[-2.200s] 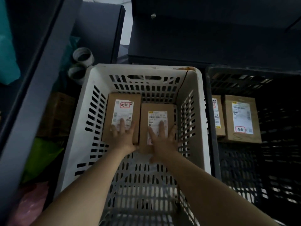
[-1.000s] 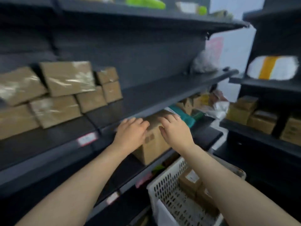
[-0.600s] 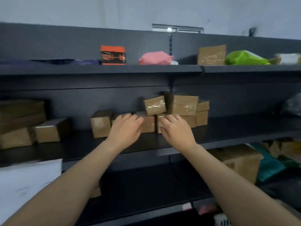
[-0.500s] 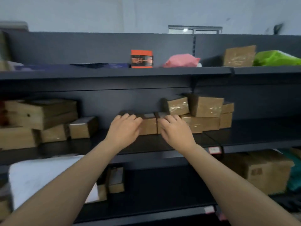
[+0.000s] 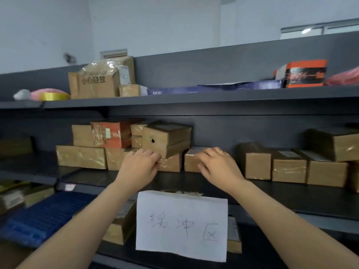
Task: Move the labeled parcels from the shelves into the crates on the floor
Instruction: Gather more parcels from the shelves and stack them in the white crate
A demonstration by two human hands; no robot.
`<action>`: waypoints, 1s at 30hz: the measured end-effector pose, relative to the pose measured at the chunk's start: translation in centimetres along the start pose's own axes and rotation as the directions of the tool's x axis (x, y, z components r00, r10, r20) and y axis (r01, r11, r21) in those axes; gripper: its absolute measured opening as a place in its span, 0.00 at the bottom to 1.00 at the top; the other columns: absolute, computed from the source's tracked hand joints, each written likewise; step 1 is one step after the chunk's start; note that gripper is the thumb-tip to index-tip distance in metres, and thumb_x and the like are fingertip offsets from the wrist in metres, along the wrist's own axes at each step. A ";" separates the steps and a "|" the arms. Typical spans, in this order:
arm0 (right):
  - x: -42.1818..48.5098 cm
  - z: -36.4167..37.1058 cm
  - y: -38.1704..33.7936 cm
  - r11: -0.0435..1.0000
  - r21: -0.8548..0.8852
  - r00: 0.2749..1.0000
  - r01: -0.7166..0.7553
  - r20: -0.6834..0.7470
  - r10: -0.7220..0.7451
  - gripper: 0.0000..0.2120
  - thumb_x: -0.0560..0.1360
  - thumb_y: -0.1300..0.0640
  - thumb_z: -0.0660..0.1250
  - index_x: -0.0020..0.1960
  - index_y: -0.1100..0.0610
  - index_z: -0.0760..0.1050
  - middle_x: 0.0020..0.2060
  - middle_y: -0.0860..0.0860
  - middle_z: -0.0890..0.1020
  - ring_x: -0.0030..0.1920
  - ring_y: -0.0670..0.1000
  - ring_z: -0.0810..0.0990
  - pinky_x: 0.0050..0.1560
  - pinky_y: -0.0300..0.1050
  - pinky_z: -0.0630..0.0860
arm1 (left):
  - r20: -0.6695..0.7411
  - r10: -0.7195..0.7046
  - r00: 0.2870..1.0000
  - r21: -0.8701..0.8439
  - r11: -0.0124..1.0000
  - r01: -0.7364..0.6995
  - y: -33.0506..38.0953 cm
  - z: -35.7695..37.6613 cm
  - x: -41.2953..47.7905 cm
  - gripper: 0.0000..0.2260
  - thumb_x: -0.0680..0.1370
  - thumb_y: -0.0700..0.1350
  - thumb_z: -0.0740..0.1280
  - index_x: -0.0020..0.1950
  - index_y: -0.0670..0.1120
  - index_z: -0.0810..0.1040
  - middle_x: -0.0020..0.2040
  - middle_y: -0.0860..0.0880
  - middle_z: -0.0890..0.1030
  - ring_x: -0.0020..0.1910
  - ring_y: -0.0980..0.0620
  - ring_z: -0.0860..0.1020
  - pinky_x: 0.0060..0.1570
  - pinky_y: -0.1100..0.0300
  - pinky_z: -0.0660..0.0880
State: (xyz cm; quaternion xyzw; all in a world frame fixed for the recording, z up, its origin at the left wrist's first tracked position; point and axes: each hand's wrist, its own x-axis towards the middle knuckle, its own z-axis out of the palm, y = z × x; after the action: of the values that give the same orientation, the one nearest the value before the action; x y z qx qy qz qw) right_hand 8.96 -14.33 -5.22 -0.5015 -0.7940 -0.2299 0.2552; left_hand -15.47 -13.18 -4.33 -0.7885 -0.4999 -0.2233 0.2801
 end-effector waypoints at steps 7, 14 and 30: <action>9.2 6.4 0.5 0.999 0.009 0.998 0.035 0.053 -0.036 0.29 0.79 0.46 0.60 0.77 0.48 0.55 0.74 0.52 0.62 0.72 0.56 0.61 0.68 0.53 0.64 | 0.003 -0.024 1.000 0.078 0.997 0.023 -6.3 5.1 3.7 0.16 0.72 0.47 0.69 0.59 0.52 0.77 0.50 0.51 0.81 0.48 0.48 0.79 0.43 0.54 0.73; 16.6 11.7 -3.0 0.970 -0.223 0.995 0.091 0.070 -0.077 0.53 0.69 0.31 0.66 0.78 0.48 0.36 0.77 0.60 0.39 0.77 0.63 0.41 0.73 0.65 0.39 | -0.062 -0.001 0.998 0.112 0.994 0.008 -11.2 9.0 7.7 0.17 0.69 0.48 0.72 0.57 0.51 0.78 0.50 0.51 0.80 0.48 0.48 0.79 0.44 0.52 0.75; 18.3 13.9 -7.9 0.853 -0.505 0.986 -0.132 0.021 0.165 0.57 0.56 0.39 0.79 0.78 0.51 0.55 0.69 0.63 0.68 0.66 0.63 0.69 0.65 0.67 0.62 | -0.090 0.126 0.988 -0.278 0.949 -0.146 -16.1 13.2 9.8 0.21 0.75 0.48 0.65 0.68 0.49 0.69 0.62 0.47 0.74 0.62 0.46 0.72 0.56 0.51 0.70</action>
State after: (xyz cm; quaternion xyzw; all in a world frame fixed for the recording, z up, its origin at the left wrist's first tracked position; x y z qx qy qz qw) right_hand -7.43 3.63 -5.01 -0.6174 -0.6735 -0.3920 0.1077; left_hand -25.36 7.60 -4.41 -0.8446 -0.3969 -0.3009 0.1963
